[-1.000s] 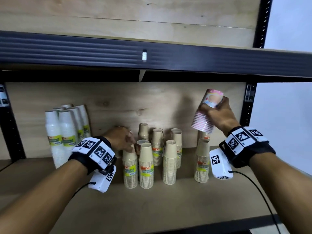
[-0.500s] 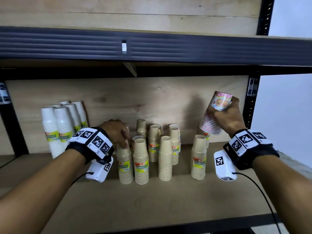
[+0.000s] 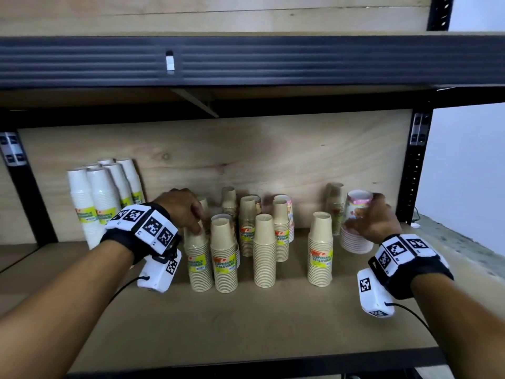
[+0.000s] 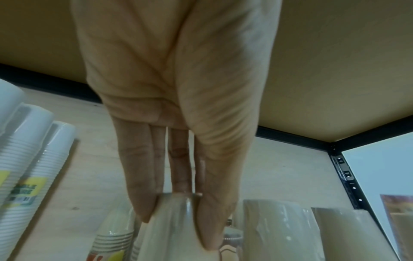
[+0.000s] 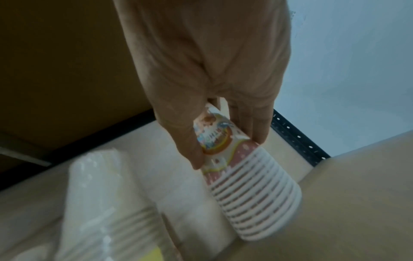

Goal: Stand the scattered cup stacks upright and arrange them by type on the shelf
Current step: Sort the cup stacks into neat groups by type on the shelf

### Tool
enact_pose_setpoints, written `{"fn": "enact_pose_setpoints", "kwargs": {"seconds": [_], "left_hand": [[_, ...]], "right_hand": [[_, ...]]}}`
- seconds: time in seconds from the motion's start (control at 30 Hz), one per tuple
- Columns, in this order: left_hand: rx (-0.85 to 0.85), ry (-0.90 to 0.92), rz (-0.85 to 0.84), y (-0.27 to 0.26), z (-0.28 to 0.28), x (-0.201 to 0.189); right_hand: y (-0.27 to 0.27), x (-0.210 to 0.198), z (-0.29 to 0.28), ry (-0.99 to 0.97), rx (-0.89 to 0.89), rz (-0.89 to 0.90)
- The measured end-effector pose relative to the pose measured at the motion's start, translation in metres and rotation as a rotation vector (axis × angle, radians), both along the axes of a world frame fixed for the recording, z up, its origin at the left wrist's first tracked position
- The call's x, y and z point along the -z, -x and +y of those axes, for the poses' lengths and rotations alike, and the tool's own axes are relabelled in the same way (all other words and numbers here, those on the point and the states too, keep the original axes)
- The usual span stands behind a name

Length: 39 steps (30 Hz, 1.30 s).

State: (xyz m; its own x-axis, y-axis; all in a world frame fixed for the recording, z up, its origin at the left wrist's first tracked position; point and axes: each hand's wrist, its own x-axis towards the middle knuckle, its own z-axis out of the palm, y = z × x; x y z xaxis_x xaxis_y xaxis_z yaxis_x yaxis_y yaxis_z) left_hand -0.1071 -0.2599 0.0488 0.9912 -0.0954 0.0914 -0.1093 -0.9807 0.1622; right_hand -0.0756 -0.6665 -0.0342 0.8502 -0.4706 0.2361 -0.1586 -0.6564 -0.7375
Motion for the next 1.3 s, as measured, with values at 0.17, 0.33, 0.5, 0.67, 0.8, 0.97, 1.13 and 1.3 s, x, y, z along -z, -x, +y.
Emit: {"fn": "enact_pose_setpoints", "kwargs": {"seconds": [0.17, 0.33, 0.5, 0.67, 0.8, 0.97, 1.13, 1.3], "left_hand": [[-0.005, 0.038, -0.032, 0.004, 0.005, 0.006], [-0.002, 0.071, -0.067, 0.007, 0.007, 0.011], [0.011, 0.1, -0.074, 0.011, 0.01, 0.013], [0.057, 0.115, -0.025, 0.012, 0.012, 0.019], [0.071, 0.16, -0.017, 0.011, 0.018, 0.03], [0.101, 0.163, -0.023, 0.012, 0.031, 0.027], [0.078, 0.145, -0.045, 0.012, 0.061, 0.019], [0.038, 0.166, -0.053, 0.007, 0.092, 0.012]], "right_hand": [[0.009, 0.019, 0.0, 0.088, -0.005, 0.112], [0.01, 0.036, -0.004, 0.078, 0.005, 0.178], [0.007, 0.039, -0.01, 0.069, -0.033, 0.188], [0.022, 0.007, -0.006, 0.202, 0.012, 0.151], [0.032, -0.015, 0.009, 0.282, -0.007, 0.15], [0.051, -0.046, 0.046, 0.358, -0.024, 0.103], [0.061, -0.076, 0.096, 0.394, -0.054, -0.075], [0.055, -0.091, 0.157, 0.416, -0.245, -0.151]]}}
